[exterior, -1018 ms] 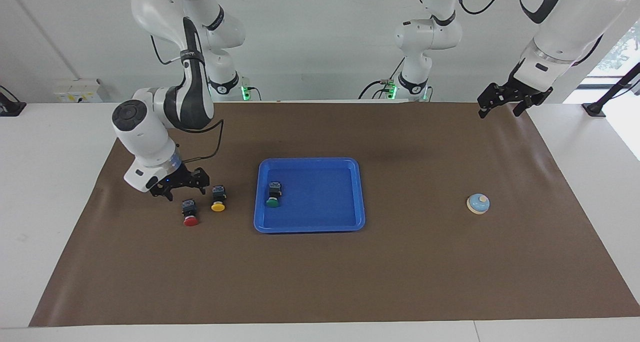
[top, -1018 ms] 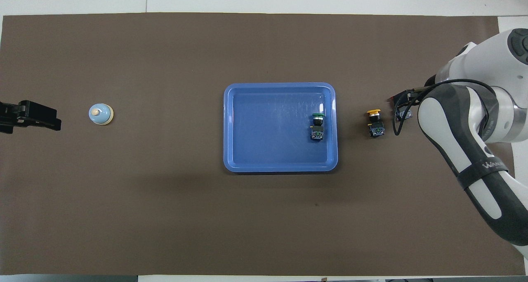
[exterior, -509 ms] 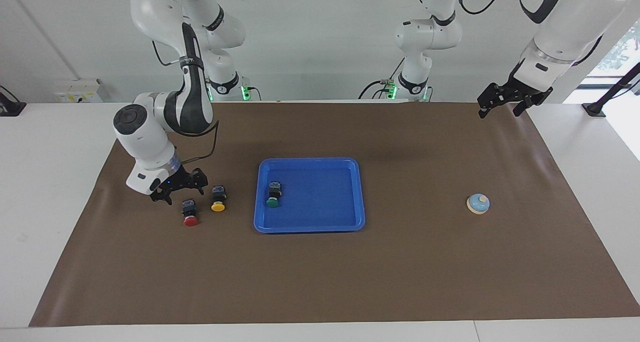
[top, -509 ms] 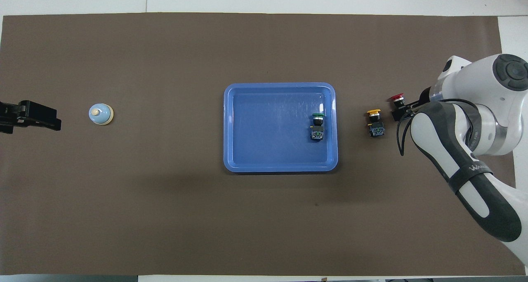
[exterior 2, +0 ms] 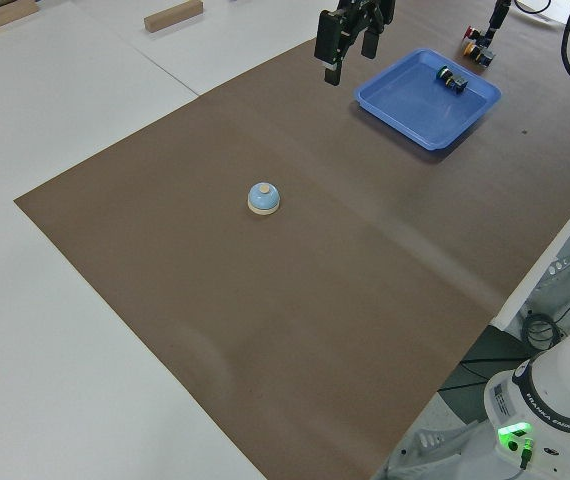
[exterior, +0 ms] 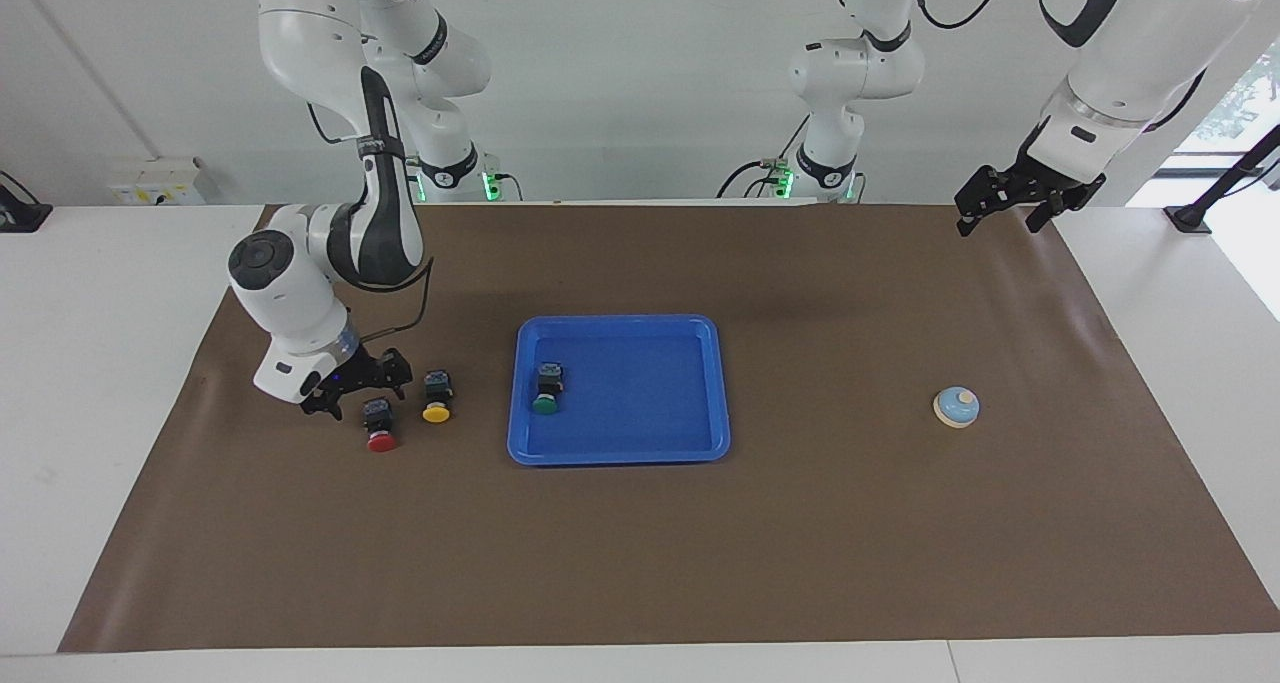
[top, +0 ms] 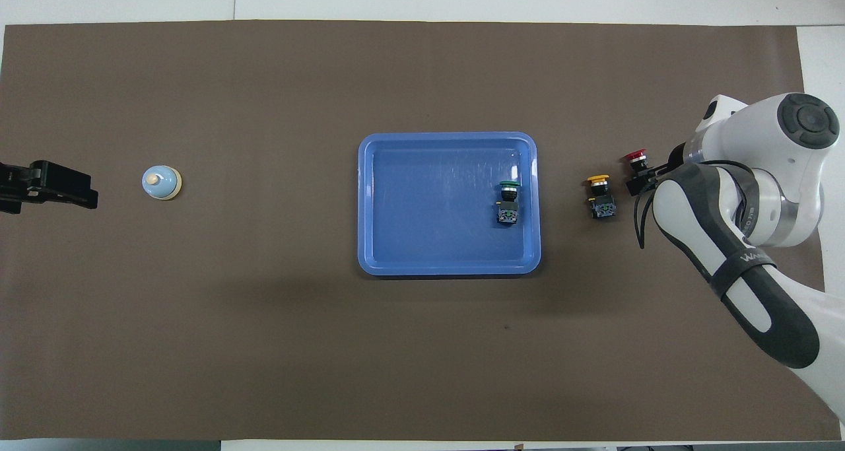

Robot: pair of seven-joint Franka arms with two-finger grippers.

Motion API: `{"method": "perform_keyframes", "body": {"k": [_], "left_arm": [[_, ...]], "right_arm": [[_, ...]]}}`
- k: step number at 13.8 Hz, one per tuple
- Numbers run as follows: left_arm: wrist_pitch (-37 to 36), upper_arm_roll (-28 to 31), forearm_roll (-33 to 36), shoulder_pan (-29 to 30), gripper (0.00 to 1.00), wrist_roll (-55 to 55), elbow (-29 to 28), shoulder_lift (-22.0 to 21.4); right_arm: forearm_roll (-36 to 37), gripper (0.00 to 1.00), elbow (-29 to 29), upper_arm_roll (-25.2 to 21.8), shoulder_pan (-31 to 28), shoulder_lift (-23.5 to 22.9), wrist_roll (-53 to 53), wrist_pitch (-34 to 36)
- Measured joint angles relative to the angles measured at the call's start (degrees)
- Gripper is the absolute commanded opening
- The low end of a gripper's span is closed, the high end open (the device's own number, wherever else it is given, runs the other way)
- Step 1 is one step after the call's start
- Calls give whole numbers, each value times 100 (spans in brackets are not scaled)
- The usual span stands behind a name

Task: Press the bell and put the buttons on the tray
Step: 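Return the right gripper and grasp the red button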

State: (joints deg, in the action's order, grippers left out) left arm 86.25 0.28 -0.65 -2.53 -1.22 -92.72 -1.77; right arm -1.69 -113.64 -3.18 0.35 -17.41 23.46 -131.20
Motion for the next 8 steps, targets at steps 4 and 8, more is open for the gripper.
{"method": "perform_keyframes", "body": {"k": [4,8], "left_arm": [[0,0,0,0,100,0,0,0],[0,0,0,0,100,0,0,0]], "right_arm": [[0,70,-102,-2,-2,-48,0,-232],[-12,0,-215,-1,-1,-67,-138,-412]]}}
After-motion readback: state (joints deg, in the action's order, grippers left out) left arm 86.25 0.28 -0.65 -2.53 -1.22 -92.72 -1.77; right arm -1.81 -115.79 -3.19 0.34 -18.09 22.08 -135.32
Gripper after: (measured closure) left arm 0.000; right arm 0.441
